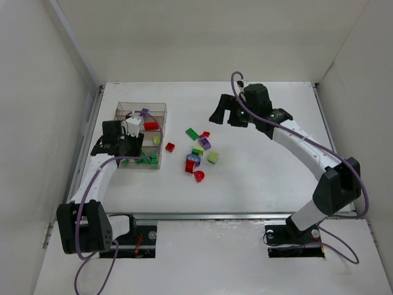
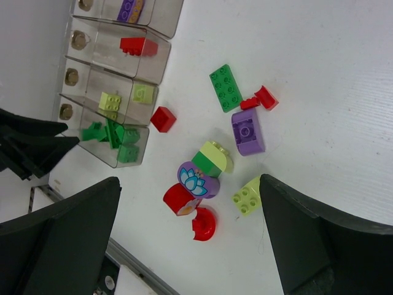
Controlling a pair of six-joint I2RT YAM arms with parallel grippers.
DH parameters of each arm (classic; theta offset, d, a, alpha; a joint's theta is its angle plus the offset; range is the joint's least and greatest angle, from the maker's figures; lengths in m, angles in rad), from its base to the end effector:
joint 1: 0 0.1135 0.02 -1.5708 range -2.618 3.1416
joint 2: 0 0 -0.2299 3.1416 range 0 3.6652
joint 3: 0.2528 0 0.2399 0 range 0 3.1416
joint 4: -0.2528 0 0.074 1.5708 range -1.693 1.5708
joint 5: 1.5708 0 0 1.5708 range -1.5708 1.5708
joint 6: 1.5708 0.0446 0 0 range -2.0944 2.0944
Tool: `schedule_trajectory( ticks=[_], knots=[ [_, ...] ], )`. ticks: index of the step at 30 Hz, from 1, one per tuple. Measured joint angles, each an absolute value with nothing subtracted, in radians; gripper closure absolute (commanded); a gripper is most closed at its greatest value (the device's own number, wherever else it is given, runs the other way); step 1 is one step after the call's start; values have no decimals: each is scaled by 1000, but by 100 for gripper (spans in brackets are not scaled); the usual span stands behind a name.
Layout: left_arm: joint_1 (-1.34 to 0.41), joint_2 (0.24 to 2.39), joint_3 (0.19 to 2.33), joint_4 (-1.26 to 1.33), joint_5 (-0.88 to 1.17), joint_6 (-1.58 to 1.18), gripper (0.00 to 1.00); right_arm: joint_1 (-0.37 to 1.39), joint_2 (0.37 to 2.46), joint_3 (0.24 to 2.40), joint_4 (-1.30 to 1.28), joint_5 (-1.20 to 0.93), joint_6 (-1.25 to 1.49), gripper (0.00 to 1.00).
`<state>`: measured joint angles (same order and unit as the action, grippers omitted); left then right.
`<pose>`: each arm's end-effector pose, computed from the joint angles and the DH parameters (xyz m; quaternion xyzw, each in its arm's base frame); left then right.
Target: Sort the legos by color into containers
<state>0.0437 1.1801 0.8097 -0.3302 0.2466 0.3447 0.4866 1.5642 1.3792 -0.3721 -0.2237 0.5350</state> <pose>0.2605 0.0005 0.2223 0.1862 0.8820 -0.0287 0.4320 0.3114 0.1759 0.2975 -0.0331 0.8699 0.3210 0.3731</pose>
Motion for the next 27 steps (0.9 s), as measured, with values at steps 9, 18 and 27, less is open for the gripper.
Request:
schedule_trajectory(
  ticks=[9, 18, 27],
  knots=[
    [44, 1187, 804, -333, 235, 378, 26, 492, 1564, 1371, -382, -214, 536, 0],
    [0, 1105, 841, -283, 253, 385, 26, 530, 1616, 1325, -453, -142, 451, 0],
    [-33, 1110, 886, -252, 293, 352, 26, 695, 1838, 1337, -530, -105, 127, 2]
  ],
)
